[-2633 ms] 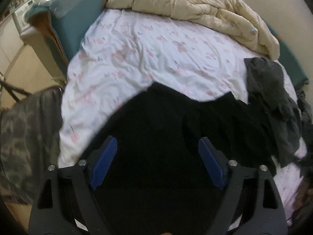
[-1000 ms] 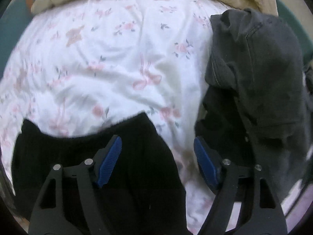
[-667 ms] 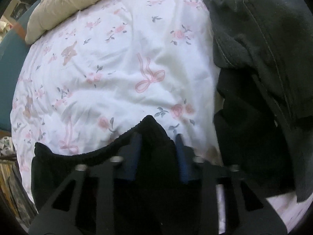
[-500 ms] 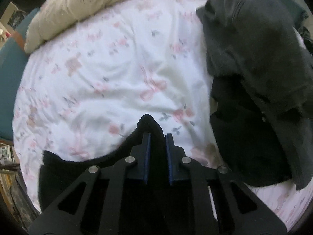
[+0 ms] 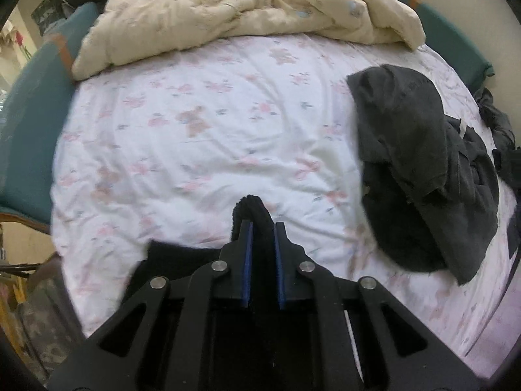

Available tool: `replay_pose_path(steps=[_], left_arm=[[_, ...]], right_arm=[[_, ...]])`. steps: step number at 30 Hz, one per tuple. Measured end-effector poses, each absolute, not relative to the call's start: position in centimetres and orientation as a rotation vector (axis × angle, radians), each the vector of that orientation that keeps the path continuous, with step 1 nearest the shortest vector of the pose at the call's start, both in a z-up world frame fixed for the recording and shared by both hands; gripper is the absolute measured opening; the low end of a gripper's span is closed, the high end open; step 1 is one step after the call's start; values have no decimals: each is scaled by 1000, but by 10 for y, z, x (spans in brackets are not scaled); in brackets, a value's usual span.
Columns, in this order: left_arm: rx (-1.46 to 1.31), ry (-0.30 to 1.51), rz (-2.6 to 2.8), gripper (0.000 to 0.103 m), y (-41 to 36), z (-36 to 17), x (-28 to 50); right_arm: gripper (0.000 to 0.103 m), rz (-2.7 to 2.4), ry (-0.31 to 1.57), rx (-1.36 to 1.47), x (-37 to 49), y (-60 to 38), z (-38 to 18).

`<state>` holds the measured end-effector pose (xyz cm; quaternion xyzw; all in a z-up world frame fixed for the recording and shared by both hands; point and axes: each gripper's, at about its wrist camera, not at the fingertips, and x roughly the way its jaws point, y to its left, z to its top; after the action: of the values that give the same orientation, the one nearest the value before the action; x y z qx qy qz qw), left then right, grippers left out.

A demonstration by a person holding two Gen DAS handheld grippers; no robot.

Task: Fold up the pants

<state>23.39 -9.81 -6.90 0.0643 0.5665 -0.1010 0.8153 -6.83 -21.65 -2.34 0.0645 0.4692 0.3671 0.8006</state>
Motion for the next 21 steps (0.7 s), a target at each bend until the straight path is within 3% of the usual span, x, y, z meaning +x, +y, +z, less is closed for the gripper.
replay_pose_path(steps=[8,14,21], left_arm=[[184,1200,-119,9,5,-60,239],[271,1247,-77,9,63,-99,252],[354,1215,-47,13,77,-135,267]], right_arm=[[1,1003,1006,156,-69,-106,-22],[1,1129,1043,187,-62,-24,-55],[1,1141,1121,288,-34,28,-101]])
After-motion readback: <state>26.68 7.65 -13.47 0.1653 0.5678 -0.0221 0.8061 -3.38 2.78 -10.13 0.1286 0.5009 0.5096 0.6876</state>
